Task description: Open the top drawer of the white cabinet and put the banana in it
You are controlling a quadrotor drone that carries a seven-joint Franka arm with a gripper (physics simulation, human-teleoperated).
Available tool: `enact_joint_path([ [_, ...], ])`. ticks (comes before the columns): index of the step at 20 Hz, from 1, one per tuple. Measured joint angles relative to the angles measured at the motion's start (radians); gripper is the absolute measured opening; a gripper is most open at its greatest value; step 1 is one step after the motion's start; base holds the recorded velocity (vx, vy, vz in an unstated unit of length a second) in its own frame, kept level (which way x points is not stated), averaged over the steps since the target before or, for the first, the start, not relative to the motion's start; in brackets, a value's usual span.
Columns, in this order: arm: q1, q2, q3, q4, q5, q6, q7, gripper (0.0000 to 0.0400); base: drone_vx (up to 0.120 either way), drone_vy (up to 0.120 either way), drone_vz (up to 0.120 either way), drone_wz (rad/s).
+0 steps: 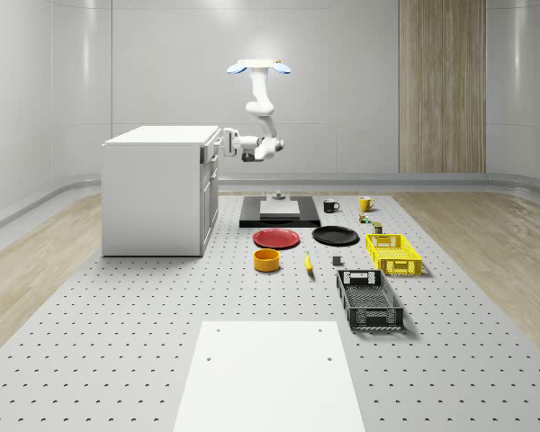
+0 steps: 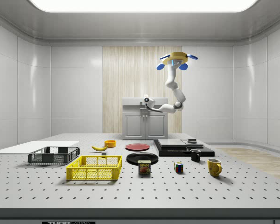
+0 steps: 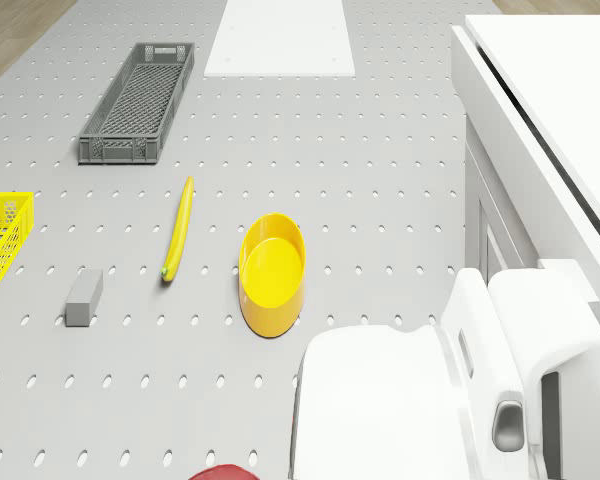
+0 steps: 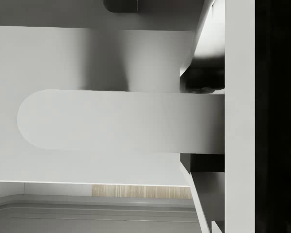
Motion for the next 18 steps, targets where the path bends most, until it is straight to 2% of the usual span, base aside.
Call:
enact_joint_path([
  [2,-0.018,-0.013,-0.007,-0.003,-0.028,-0.017,0.044,0.0164,0.0,0.0,0.0,0.0],
  [3,-0.024,-0.005,-0.017,-0.018,-0.022,-0.029,-0.02,0.0156,0.0,0.0,0.0,0.0],
  [6,-0.052,-0.027,-0.03,-0.02,-0.055,-0.059,0.011,0.013,0.0,0.0,0.0,0.0],
  [7,-0.061,-0.034,-0.036,-0.02,-0.069,-0.069,0.027,0.014,0.0,0.0,0.0,0.0],
  [8,-0.07,-0.057,-0.04,-0.008,-0.125,-0.07,0.063,0.0218,0.0,0.0,0.0,0.0],
  [11,-0.084,-0.073,-0.072,-0.014,-0.162,-0.097,0.099,0.021,0.0,0.0,0.0,0.0],
  [12,-0.088,-0.086,-0.082,-0.011,-0.183,-0.105,0.114,0.0256,0.0,0.0,0.0,0.0],
  [13,-0.092,-0.082,-0.095,-0.021,-0.179,-0.116,0.079,0.0223,0.0,0.0,0.0,0.0],
  [15,-0.103,-0.088,-0.113,-0.021,-0.19,-0.137,0.084,0.0292,0.0,0.02,0.0,0.0],
  [18,-0.113,-0.093,-0.133,-0.02,-0.203,-0.159,0.091,0.0349,0.0,0.12,0.0,0.0],
])
